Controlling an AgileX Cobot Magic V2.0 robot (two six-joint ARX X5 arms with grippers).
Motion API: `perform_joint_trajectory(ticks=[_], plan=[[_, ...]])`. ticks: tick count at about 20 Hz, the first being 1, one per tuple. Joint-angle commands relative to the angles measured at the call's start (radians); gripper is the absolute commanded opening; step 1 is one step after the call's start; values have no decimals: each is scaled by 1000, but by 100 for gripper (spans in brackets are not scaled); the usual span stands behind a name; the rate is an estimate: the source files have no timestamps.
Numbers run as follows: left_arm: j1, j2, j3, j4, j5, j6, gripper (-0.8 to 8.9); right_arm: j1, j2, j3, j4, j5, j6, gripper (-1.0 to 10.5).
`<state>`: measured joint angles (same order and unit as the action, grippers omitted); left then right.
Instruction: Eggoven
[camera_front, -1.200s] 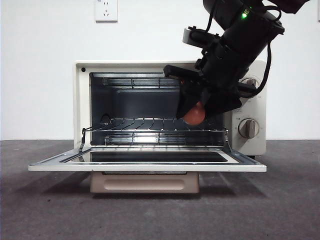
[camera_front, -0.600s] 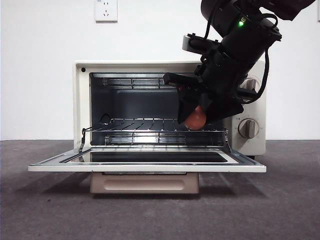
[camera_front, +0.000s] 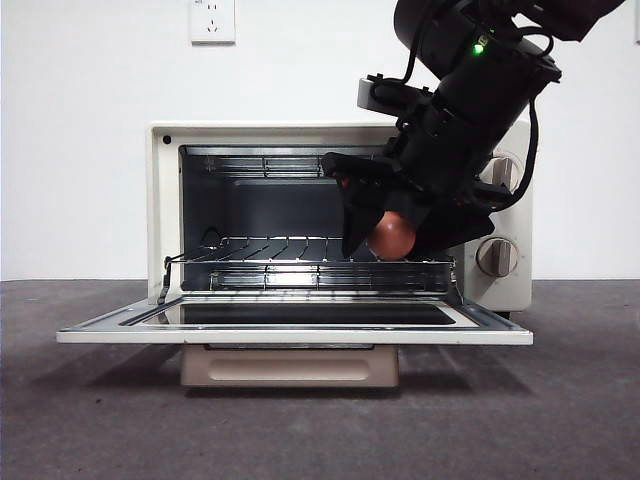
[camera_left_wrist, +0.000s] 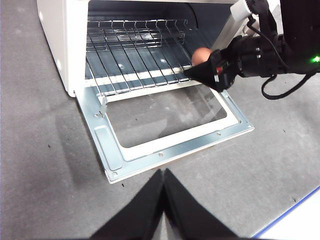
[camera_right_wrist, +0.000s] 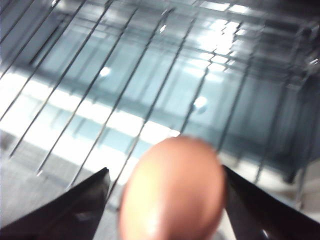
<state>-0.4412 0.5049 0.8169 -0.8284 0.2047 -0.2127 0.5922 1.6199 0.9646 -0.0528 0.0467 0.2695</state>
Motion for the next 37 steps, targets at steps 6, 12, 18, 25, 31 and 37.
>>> perform_joint_trajectory(ticks=[6,12,18,25,31,37], plan=[[-3,45,8,19,-3,-5,7,5,-120,12,-79,8,10,361],[15,155,-3,163,-4,-5,6,69,-396,12,-209,5,11,361],[125,383,-93,388,72,-21,6,88,-752,12,-483,10,5,361],[285,698,-200,618,220,-14,6,88,-1020,12,-688,68,4,361],[290,962,-200,800,265,-18,6,88,-1062,12,-765,89,12,361],[288,1103,-200,925,433,-48,6,88,-1061,12,-763,93,24,361]])
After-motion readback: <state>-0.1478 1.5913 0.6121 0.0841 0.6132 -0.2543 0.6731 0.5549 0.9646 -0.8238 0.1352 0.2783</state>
